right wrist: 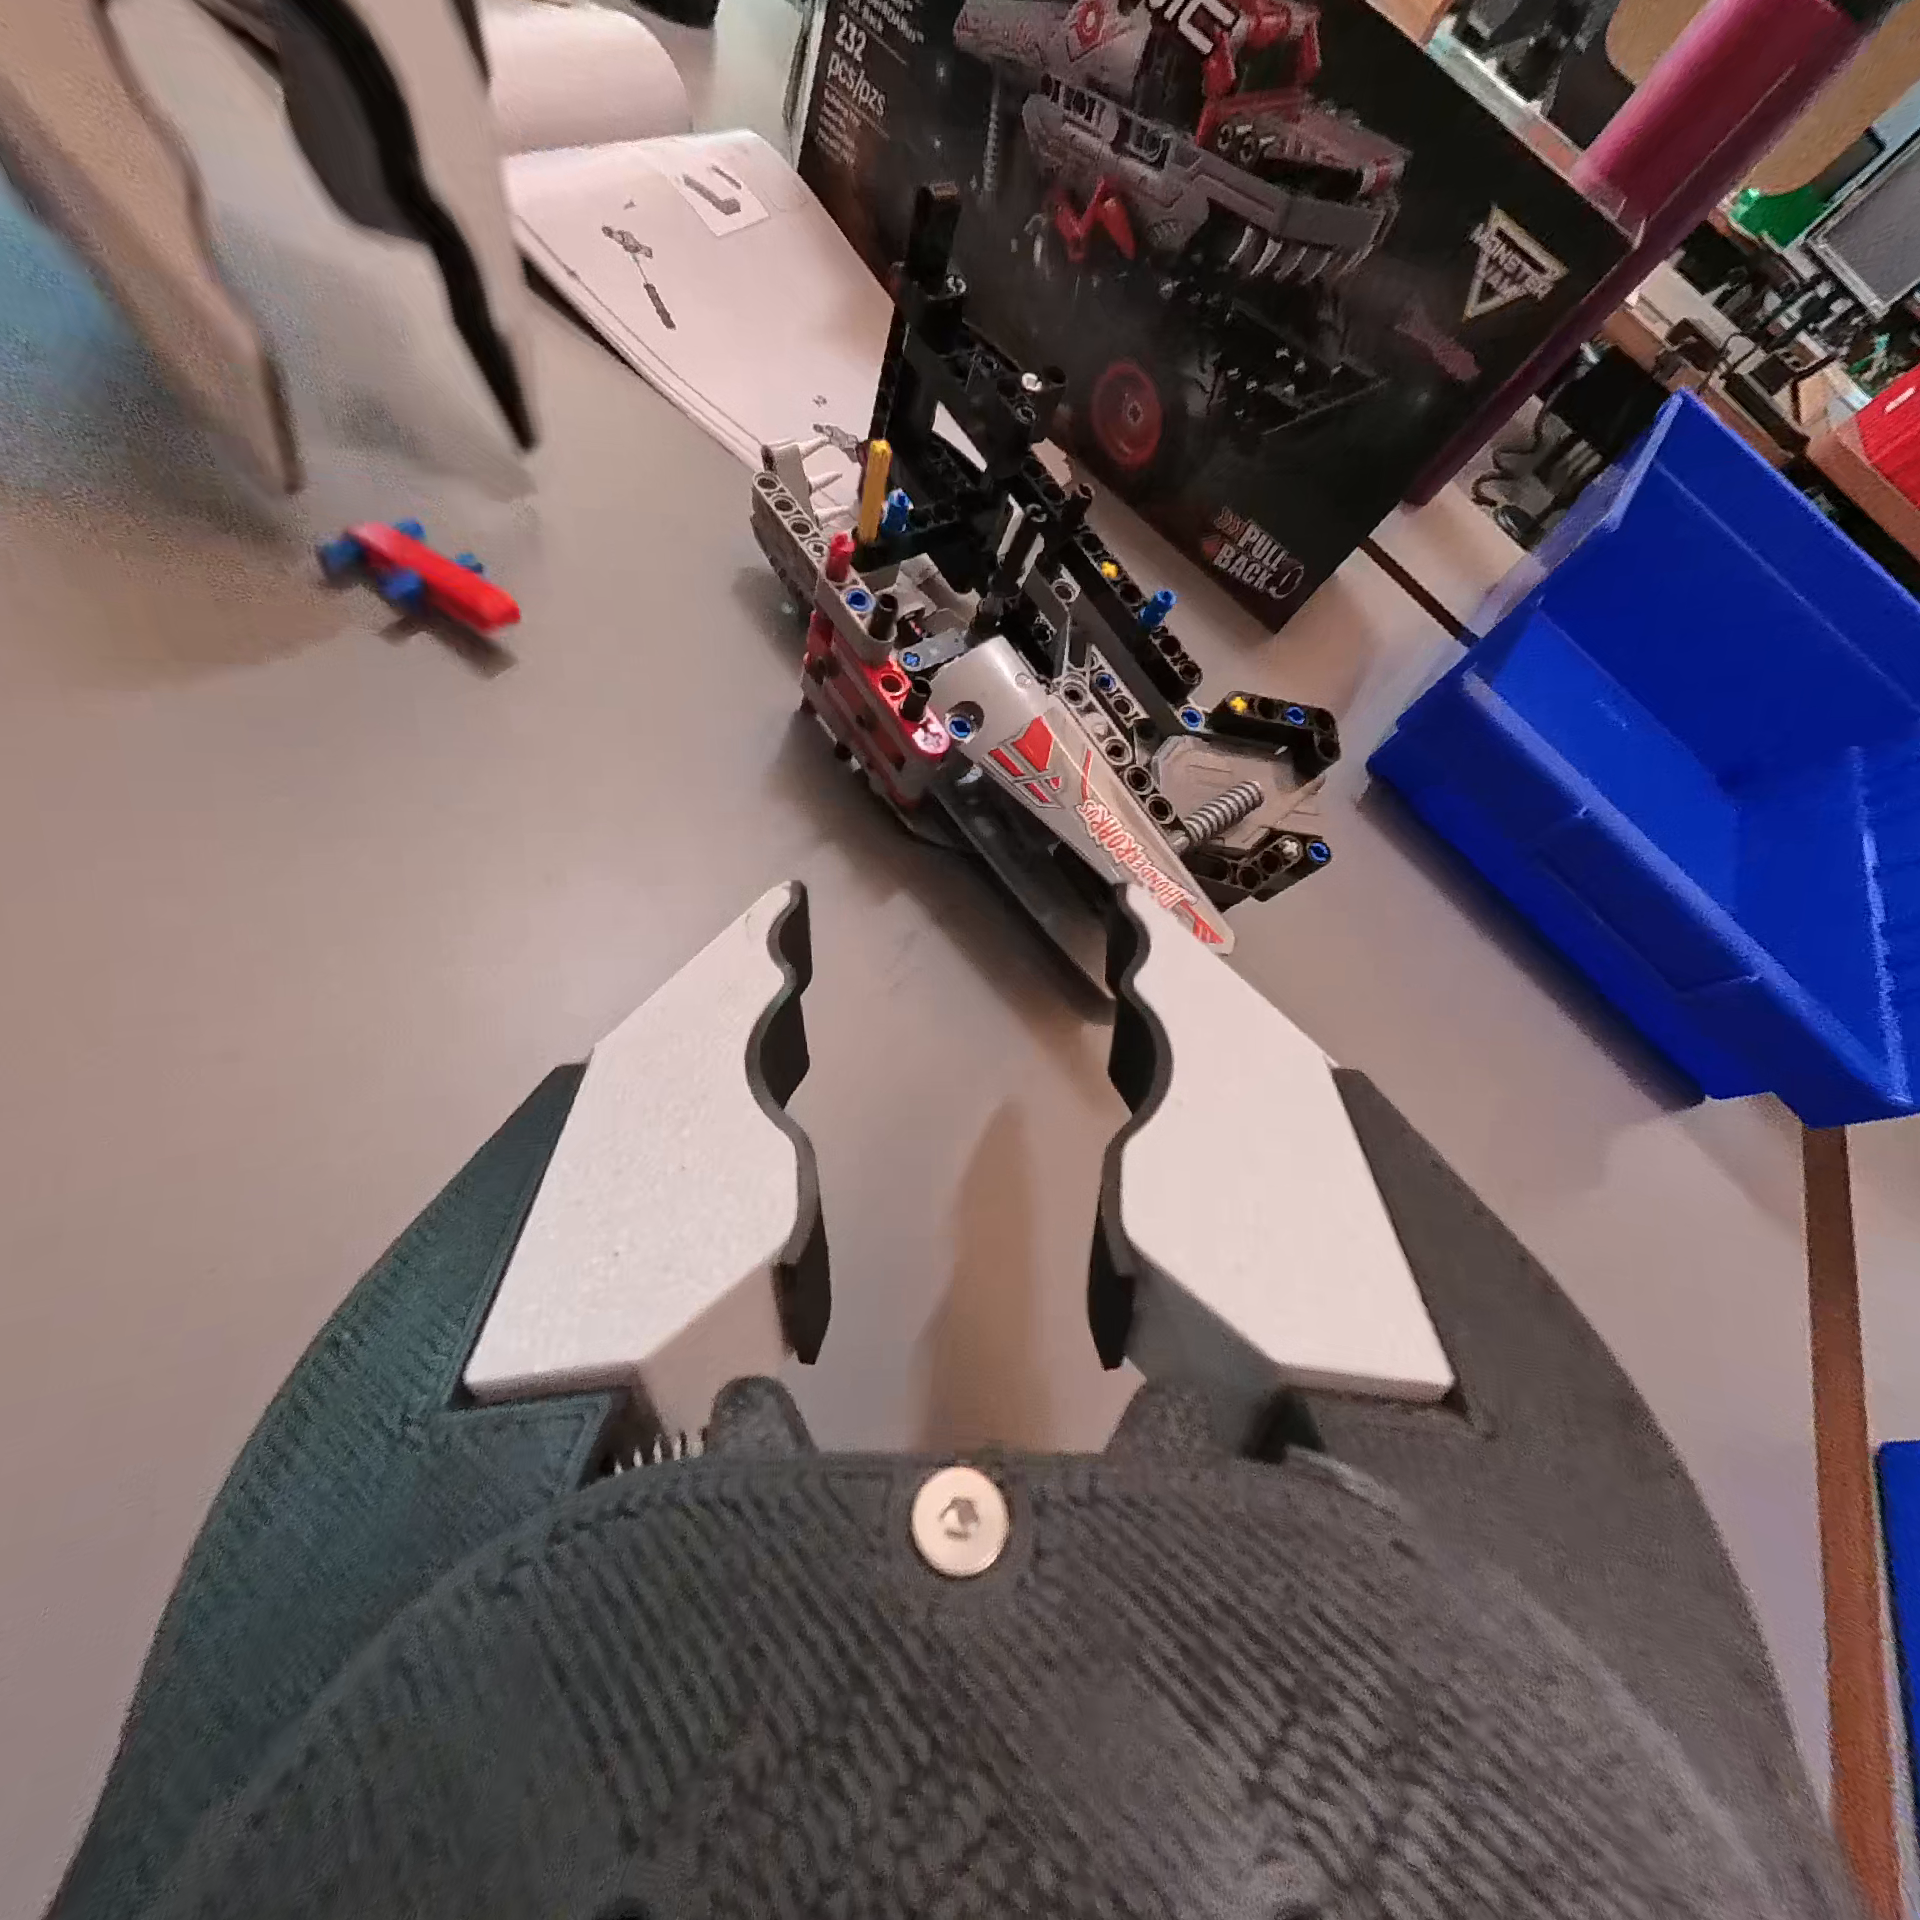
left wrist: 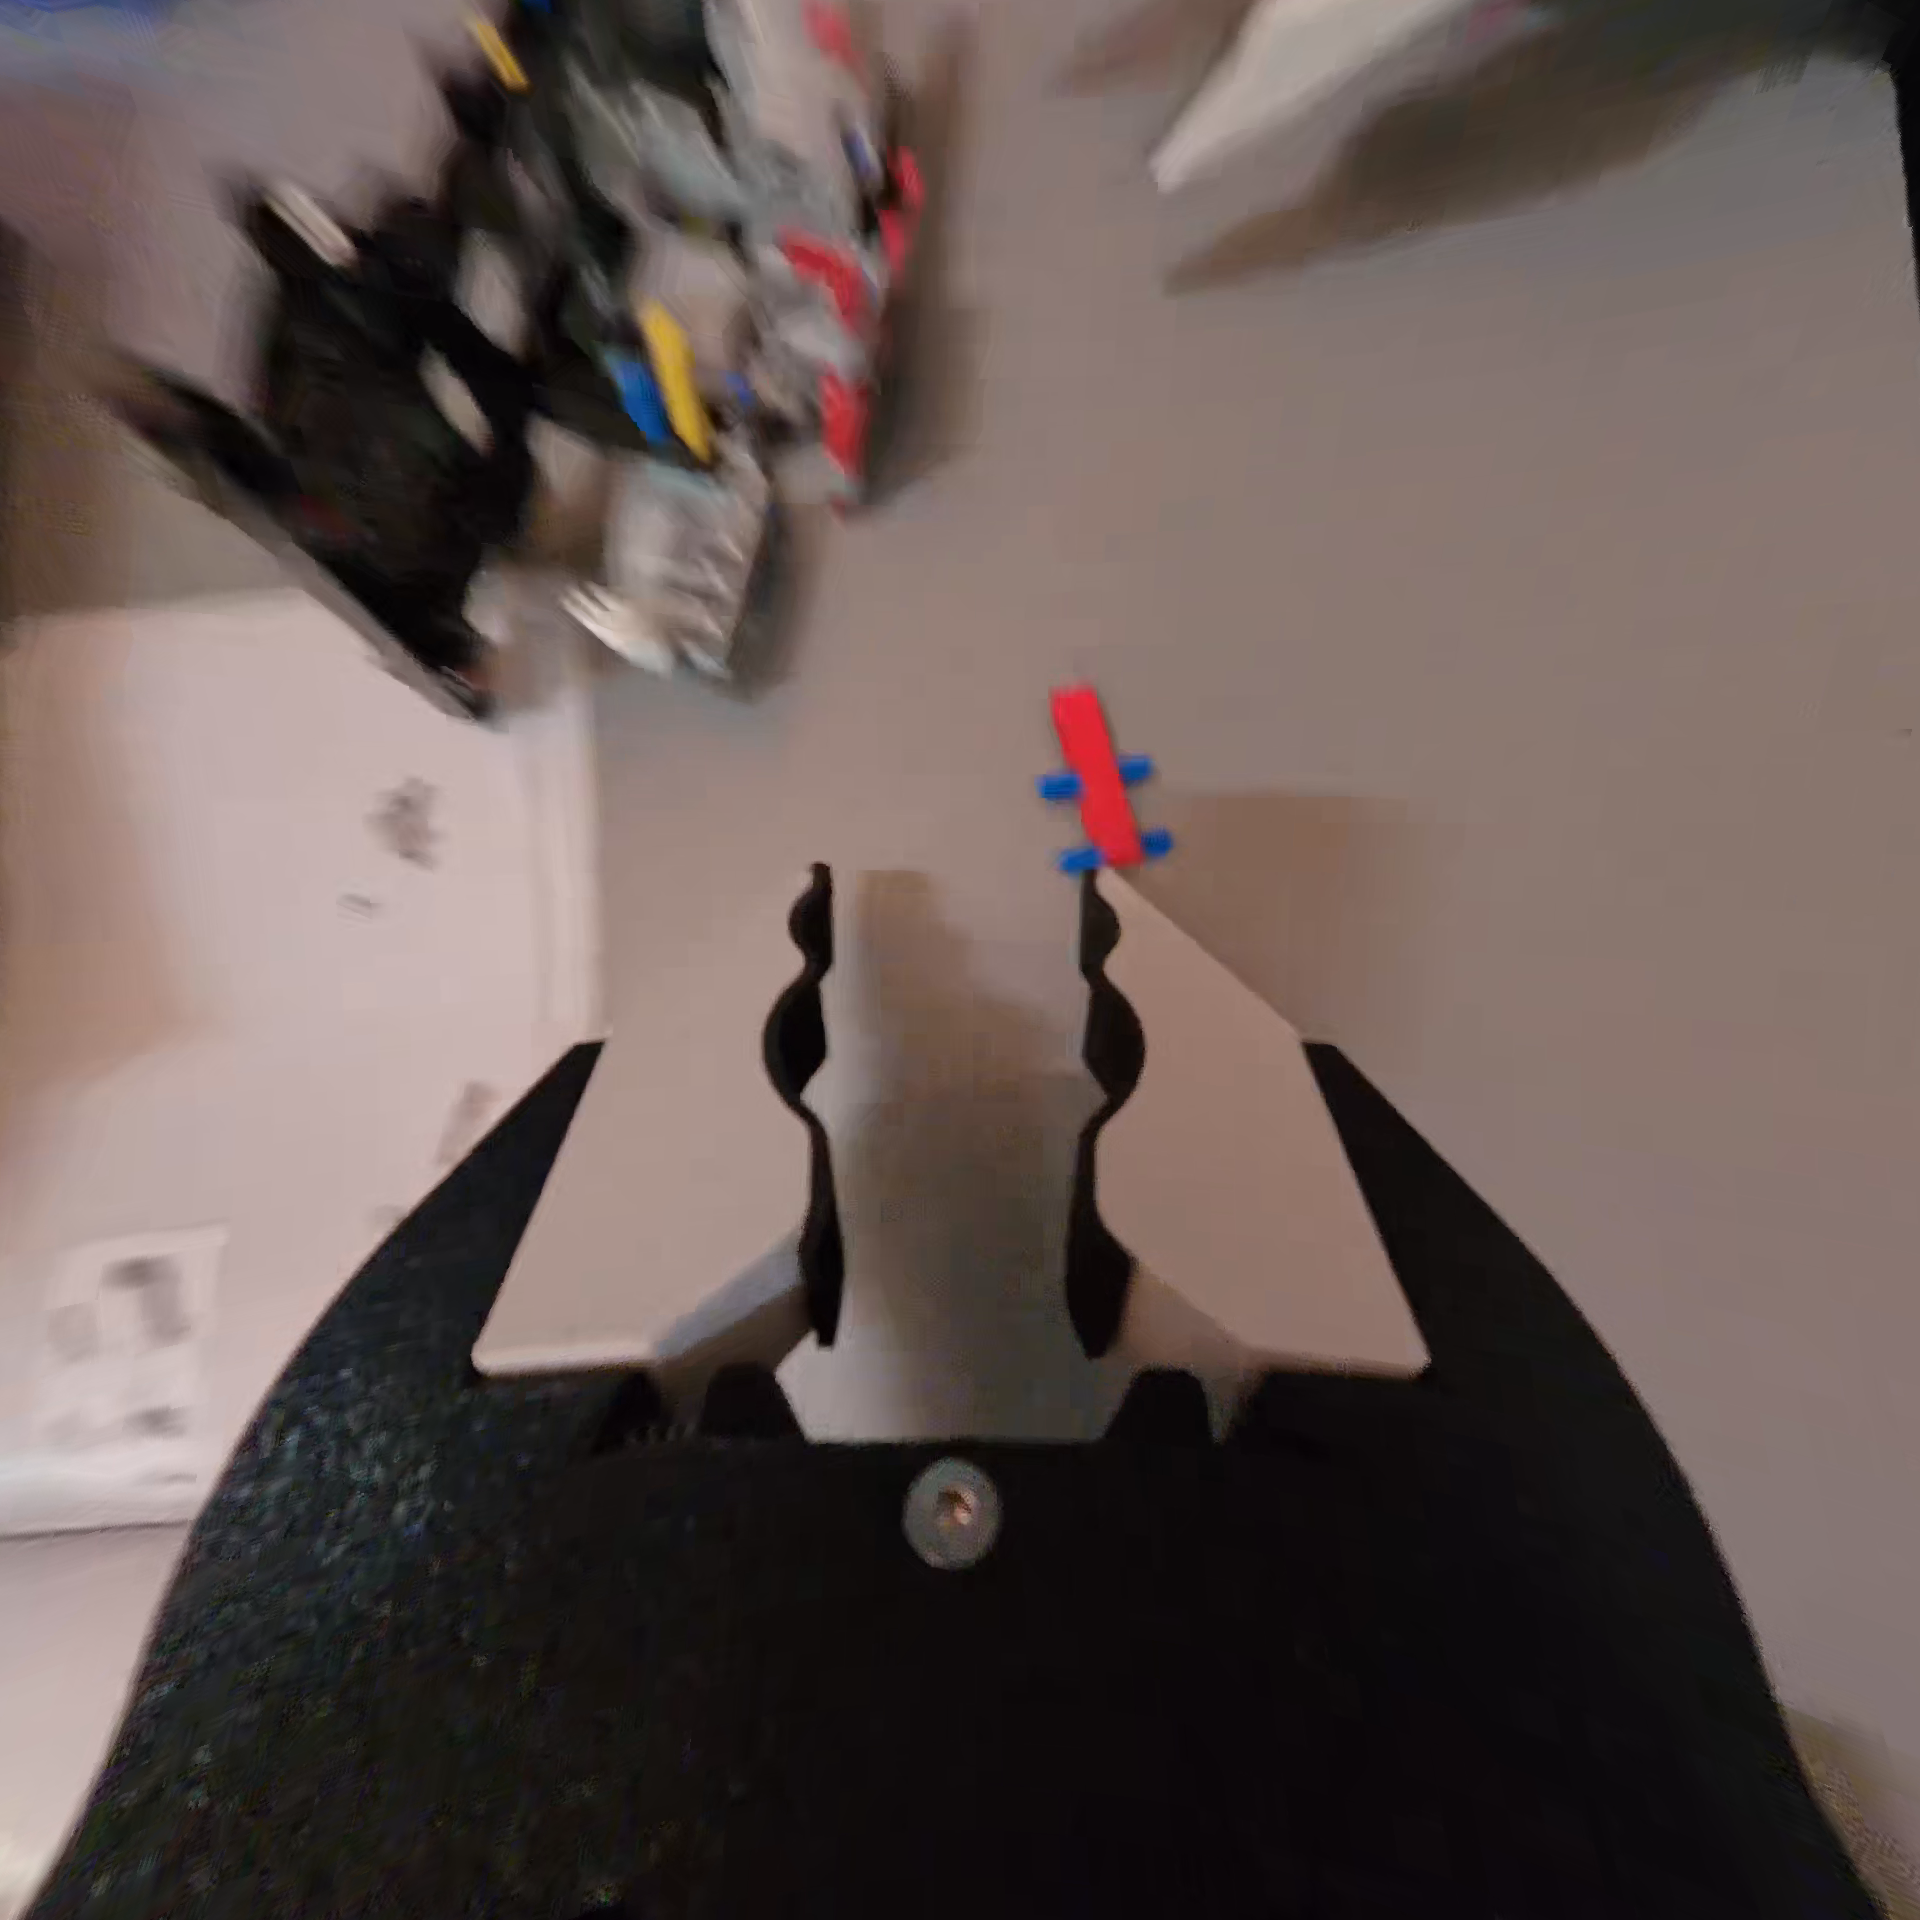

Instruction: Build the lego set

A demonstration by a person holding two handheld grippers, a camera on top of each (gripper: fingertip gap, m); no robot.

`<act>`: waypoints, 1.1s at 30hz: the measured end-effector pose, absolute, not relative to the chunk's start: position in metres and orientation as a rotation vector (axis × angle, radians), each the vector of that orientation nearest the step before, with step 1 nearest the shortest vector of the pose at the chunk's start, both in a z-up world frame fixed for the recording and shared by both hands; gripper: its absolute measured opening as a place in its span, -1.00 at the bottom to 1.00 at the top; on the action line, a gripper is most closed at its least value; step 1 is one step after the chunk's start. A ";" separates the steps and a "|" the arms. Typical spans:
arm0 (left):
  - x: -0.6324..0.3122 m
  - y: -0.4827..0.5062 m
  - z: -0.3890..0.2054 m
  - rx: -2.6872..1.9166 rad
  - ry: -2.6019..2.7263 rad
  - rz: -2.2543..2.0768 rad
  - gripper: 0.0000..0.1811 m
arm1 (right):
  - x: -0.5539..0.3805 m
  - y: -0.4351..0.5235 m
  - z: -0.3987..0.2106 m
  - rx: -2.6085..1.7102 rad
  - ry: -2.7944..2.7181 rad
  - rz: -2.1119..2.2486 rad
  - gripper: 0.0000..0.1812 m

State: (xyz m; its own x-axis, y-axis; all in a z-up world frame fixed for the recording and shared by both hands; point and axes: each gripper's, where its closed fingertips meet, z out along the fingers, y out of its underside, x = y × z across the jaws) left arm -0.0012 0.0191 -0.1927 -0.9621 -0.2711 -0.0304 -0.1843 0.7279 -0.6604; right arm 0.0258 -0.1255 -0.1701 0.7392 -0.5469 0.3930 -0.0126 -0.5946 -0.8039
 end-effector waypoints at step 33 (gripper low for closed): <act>-0.005 -0.082 -0.120 -1.639 3.056 -1.800 -0.93 | 0.008 -0.066 -0.143 -1.967 0.078 -1.506 -0.15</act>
State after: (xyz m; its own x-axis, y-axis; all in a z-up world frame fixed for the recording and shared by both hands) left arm -0.0048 -0.0820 -0.1197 -0.4184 -0.2454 0.8745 -0.8838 0.3321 -0.3296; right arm 0.0082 -0.0658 -0.1429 0.3379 -0.4186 0.8430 0.3293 -0.7865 -0.5225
